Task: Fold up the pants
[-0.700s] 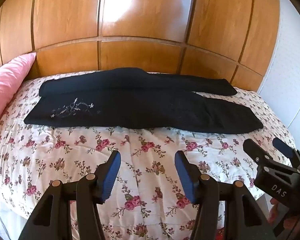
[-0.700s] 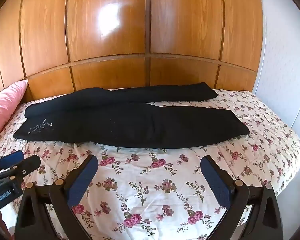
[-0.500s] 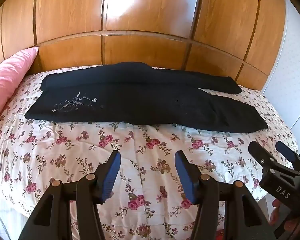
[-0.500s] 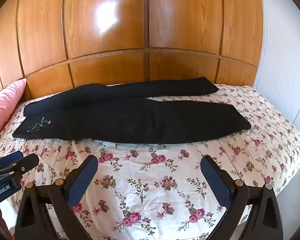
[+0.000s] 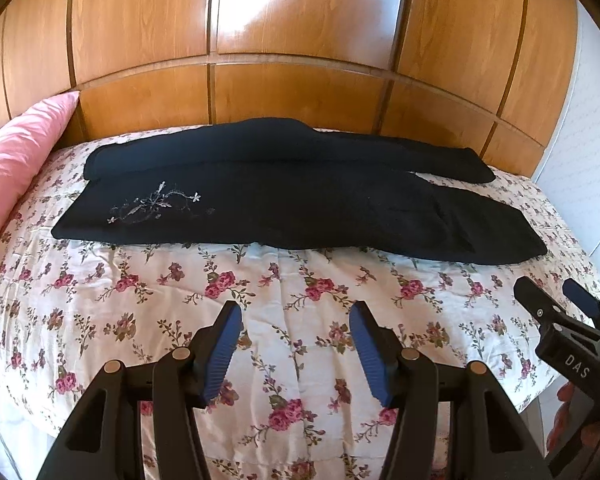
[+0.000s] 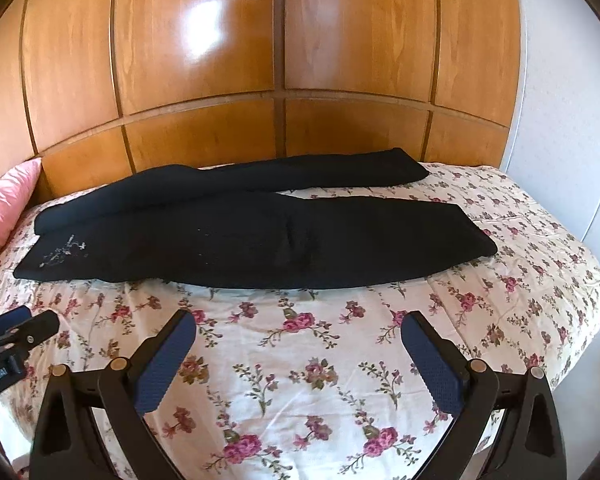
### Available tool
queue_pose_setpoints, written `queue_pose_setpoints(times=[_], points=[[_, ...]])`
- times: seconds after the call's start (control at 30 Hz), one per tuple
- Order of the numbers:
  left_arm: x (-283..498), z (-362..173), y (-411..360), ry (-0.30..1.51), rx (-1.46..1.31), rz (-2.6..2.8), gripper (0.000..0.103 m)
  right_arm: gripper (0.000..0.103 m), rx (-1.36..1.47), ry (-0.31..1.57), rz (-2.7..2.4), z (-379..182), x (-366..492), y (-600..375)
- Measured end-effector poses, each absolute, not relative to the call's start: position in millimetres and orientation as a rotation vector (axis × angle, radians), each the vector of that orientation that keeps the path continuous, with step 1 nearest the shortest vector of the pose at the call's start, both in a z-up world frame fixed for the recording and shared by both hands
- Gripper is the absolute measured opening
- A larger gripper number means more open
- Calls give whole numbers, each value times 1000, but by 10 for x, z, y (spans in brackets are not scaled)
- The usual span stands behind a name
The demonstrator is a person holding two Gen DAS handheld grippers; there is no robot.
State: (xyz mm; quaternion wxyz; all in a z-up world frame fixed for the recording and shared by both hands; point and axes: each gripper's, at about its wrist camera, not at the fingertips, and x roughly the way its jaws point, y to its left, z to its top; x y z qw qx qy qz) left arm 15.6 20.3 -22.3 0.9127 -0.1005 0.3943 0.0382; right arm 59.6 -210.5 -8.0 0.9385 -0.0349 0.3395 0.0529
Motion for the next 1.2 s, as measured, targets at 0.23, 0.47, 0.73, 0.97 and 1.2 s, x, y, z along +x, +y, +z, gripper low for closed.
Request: queue_pose_setpoints(times=[0.23, 0.47, 0.73, 0.97, 1.2], points=[[286, -542, 754, 855, -521, -75, 57, 103, -57, 746, 145, -258, 861, -2240], [288, -716, 1434, 798, -759, -39, 57, 103, 111, 838, 136, -471, 1143, -2626], [306, -747, 1973, 752, -823, 100, 56, 102, 180, 848, 76, -538, 1390, -3051], [397, -788, 2354, 635, -847, 128, 56, 84, 447, 837, 105, -647, 1684, -3681], [450, -943, 2543, 584, -903, 123, 55, 45, 689, 832, 39, -874, 1842, -4204]])
